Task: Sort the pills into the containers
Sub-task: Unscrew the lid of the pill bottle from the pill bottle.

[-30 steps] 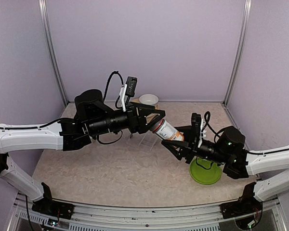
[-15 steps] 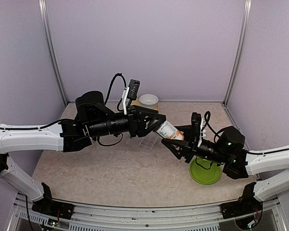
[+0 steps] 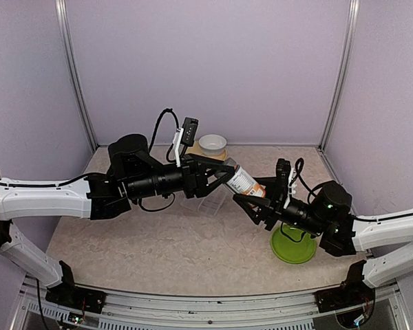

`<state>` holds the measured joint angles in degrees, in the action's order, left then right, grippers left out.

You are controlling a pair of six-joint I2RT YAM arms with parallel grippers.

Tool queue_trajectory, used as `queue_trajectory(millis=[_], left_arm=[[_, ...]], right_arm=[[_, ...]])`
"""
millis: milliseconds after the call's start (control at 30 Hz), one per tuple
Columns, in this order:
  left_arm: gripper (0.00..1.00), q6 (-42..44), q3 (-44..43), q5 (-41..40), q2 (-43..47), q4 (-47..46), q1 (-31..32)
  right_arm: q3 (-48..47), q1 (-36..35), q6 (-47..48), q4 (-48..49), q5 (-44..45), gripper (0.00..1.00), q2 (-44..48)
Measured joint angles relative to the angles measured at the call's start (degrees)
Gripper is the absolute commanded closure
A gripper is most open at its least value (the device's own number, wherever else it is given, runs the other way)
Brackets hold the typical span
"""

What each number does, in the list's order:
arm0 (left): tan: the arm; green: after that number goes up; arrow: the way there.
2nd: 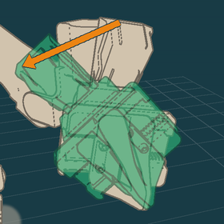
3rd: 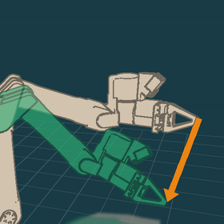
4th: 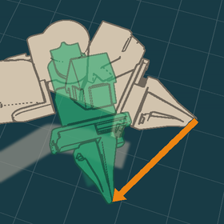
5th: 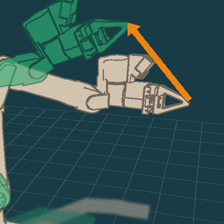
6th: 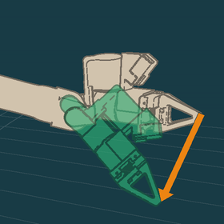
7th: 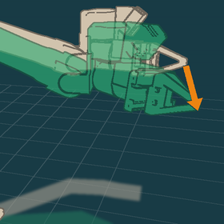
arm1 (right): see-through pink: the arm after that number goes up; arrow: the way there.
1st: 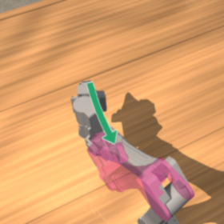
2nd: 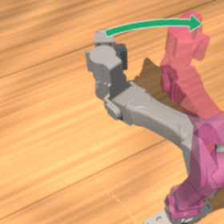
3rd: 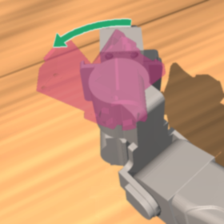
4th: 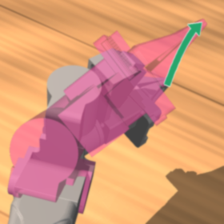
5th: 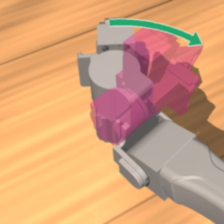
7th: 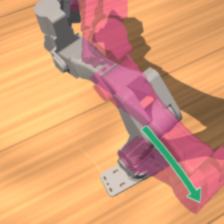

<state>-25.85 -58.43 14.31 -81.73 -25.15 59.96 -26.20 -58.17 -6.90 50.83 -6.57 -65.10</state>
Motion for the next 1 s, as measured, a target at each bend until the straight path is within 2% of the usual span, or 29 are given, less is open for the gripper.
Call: queue_trajectory(millis=[333, 500, 733, 1000], left_arm=[[0.37, -0.9, 1.2, -0.2, 0.7, -1.1, 0.0], [0.51, -1.5, 1.4, -0.8, 0.7, -1.4, 0.0], [0.63, -3.1, 1.5, -1.8, 0.7, -1.3, 0.0], [0.62, -6.3, 0.9, -4.2, 0.7, 3.3, 0.1]], right_arm=[[0.0, 0.0, 0.0, 0.0, 0.0, 0.94, 0.1], [0.0, 0.0, 0.1, 0.0, -0.1, 0.94, 0.1], [0.0, 0.0, 0.9, 0.2, -0.1, 0.94, -0.3], [1.6, 0.0, 4.3, 1.1, 1.1, 0.94, -1.0]])
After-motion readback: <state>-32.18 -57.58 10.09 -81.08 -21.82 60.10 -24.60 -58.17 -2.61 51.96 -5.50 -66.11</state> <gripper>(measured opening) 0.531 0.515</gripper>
